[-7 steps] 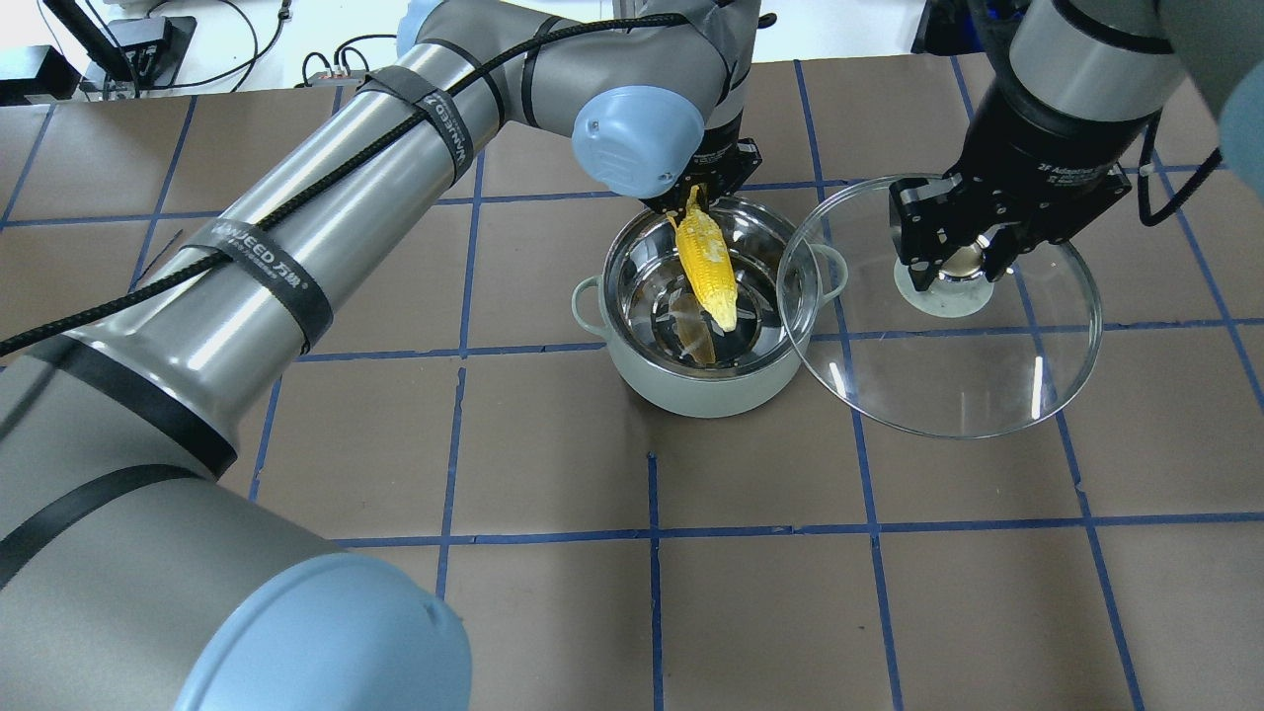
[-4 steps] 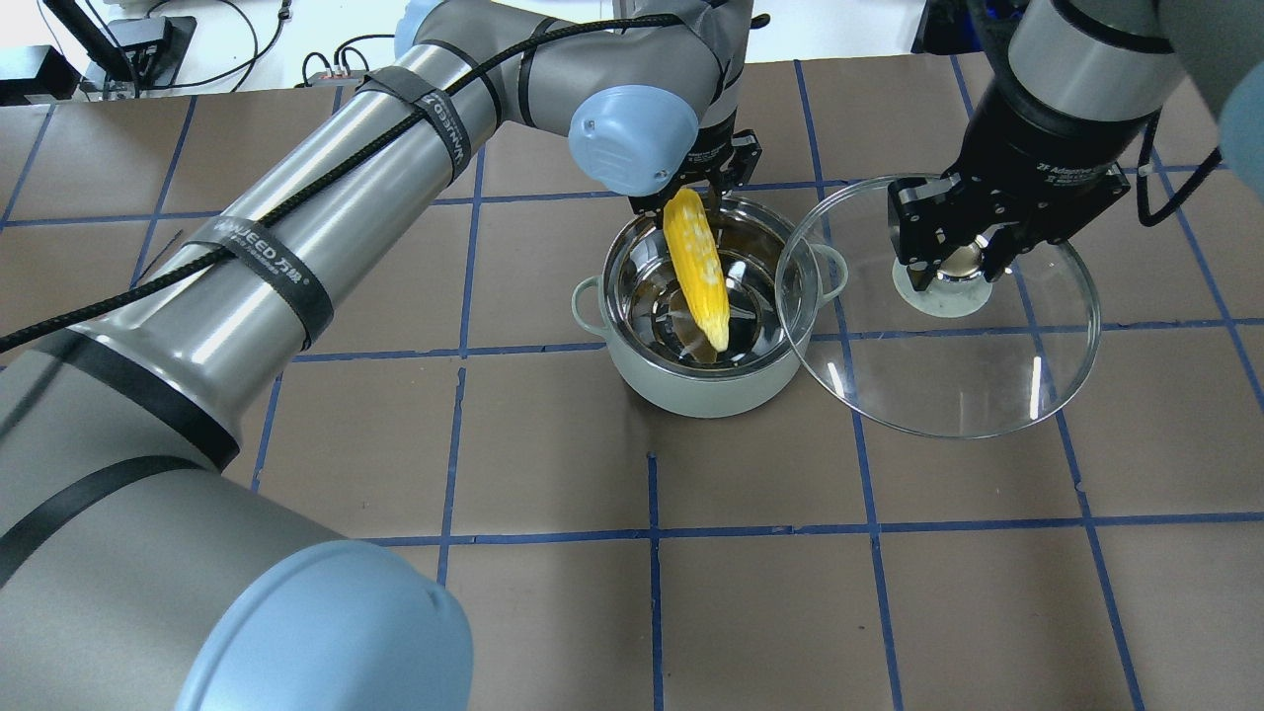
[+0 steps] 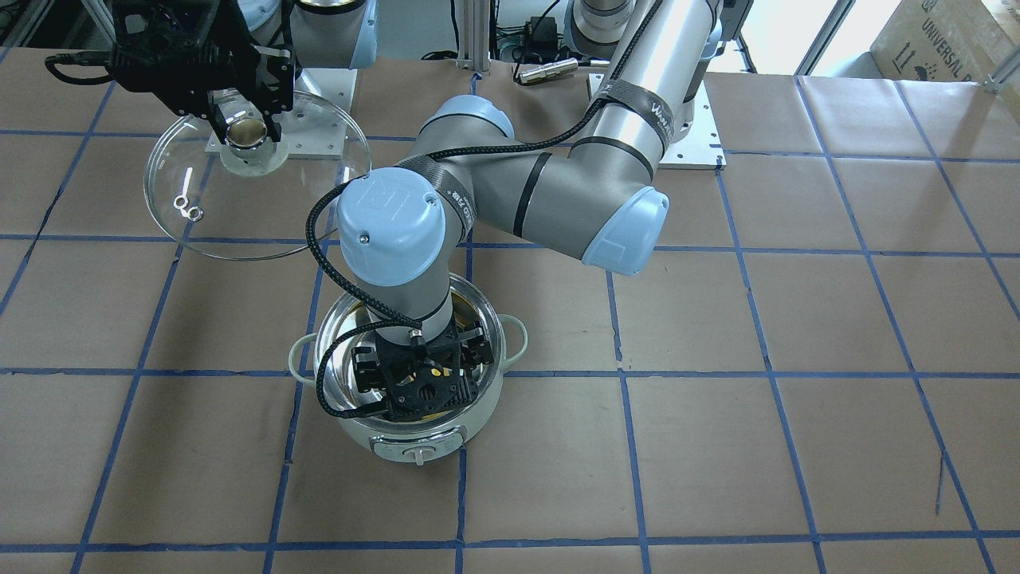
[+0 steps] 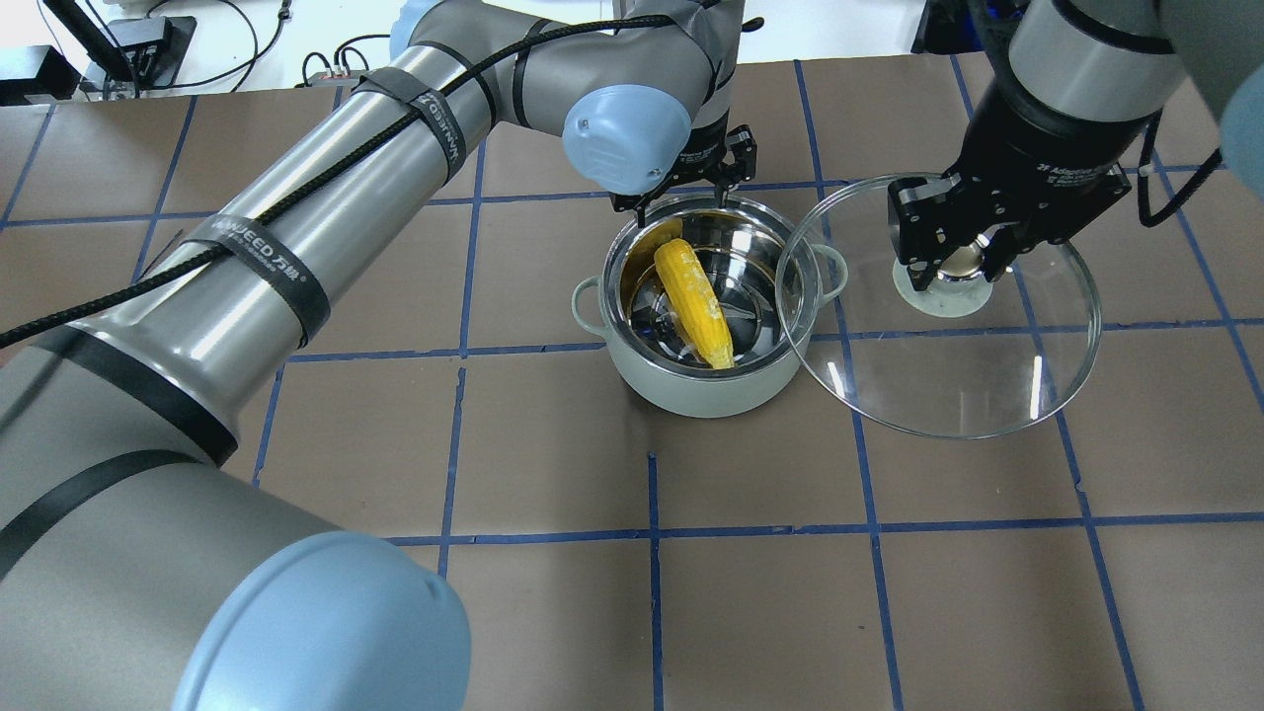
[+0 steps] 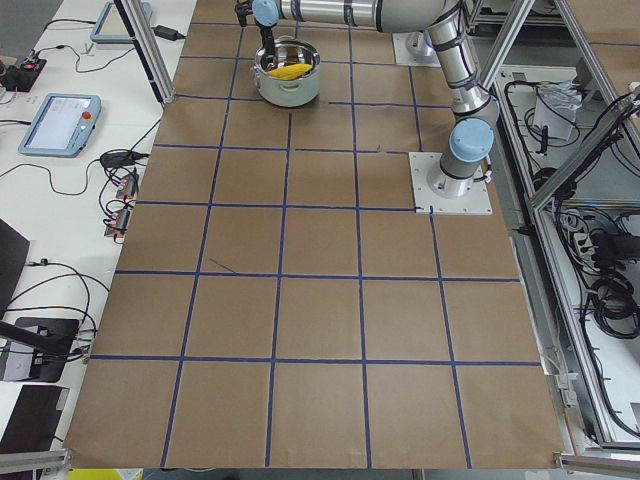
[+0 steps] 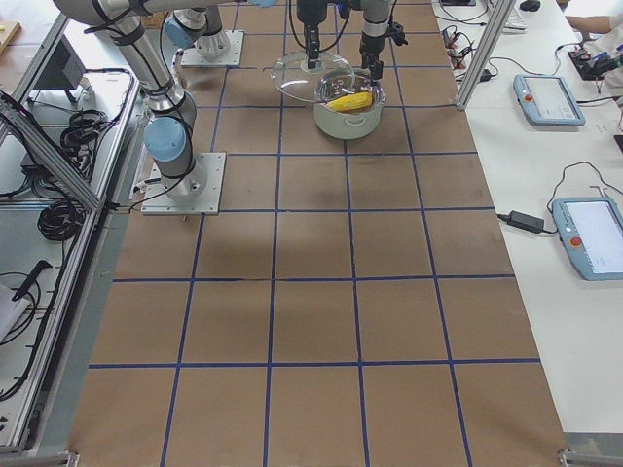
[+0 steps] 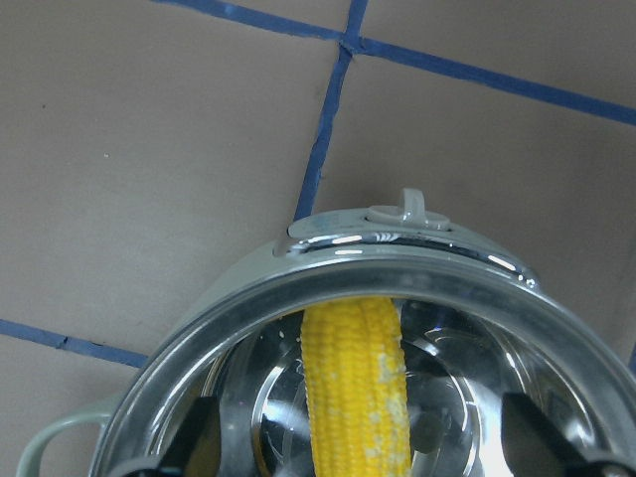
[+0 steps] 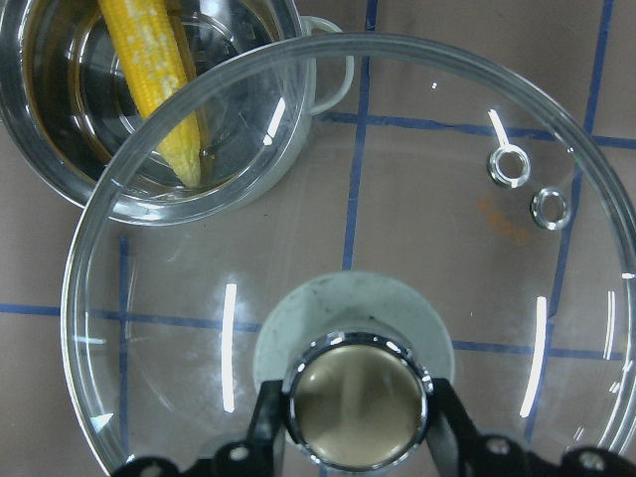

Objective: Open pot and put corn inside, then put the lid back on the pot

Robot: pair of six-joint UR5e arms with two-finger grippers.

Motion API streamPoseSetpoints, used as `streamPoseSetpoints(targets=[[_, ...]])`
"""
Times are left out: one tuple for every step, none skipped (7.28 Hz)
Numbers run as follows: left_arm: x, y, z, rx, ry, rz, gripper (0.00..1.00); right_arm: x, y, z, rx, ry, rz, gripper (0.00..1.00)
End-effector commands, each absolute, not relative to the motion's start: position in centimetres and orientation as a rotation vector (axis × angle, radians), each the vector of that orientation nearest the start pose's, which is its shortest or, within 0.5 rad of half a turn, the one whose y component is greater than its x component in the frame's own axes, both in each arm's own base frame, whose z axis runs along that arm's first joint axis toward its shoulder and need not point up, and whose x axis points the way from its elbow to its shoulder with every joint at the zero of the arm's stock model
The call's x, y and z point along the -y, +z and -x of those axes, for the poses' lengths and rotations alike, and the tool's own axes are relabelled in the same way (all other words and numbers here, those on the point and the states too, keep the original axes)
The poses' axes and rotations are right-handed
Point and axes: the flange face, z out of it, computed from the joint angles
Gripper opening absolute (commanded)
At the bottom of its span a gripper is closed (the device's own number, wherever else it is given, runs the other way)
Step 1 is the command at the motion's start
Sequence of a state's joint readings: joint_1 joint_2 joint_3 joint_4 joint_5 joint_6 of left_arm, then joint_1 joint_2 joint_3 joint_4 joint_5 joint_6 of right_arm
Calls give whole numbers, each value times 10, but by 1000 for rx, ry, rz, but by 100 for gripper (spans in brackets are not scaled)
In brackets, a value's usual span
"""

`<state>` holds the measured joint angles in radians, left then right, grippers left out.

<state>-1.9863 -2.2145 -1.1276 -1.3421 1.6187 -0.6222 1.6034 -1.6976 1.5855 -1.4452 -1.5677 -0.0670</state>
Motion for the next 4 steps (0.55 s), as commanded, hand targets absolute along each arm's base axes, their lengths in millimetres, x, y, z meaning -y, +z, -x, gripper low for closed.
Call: streamPoseSetpoints(targets=[[648,332,378,-3100,-61,134,100,432,522,-149,-3130,12,154,32],[655,345,359,-3107,-82,74,100,433,514,-149,-3127,19,154,32],[665,355,329,-3106,-88,24,100,439,496,-149,-3127,-38,151,32],[666,362,293,-3105,-63,-3,100,442,474,-153,-3101,-69,151,32]])
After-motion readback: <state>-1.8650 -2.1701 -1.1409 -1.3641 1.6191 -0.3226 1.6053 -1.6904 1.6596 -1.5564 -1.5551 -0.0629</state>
